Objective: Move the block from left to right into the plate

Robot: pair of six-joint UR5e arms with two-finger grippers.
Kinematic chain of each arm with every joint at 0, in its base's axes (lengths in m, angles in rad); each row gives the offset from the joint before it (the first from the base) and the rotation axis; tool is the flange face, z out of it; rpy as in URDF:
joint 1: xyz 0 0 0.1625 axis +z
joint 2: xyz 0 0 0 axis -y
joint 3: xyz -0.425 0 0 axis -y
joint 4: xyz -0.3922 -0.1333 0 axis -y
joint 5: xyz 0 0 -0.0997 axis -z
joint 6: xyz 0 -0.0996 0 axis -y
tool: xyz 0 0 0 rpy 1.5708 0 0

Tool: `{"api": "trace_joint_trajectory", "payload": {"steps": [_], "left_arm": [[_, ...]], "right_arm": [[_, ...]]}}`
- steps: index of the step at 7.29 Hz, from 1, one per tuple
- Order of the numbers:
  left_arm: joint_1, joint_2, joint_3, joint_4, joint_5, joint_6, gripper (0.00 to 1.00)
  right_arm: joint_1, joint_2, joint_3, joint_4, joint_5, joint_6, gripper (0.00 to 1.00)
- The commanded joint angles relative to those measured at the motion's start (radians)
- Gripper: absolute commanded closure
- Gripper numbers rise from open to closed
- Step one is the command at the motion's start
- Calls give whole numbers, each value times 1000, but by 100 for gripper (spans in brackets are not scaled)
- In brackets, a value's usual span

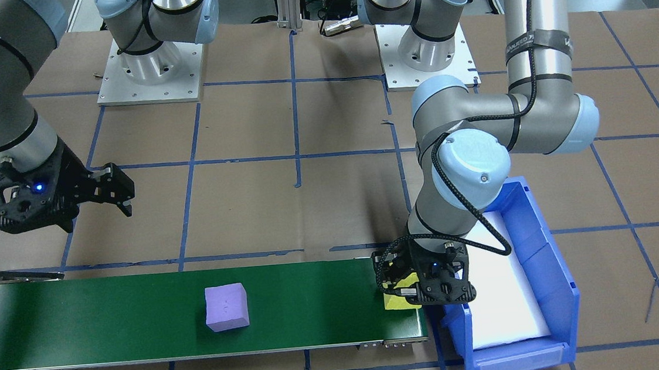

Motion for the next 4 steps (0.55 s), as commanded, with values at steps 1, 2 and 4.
{"api": "trace_joint_trajectory", "payload": {"steps": [1,2,4], "left_arm": [[-6,-17,-9,18,2,2,35],[-6,-14,-7,18,3,-2,12],[-6,41,-7,3,3,-9,3]], "right_arm": [[-3,124,-98,-14,118,17,1],[-3,164,-100,-47,170,62,1],[-3,248,-103,-124,195,83,1]]}}
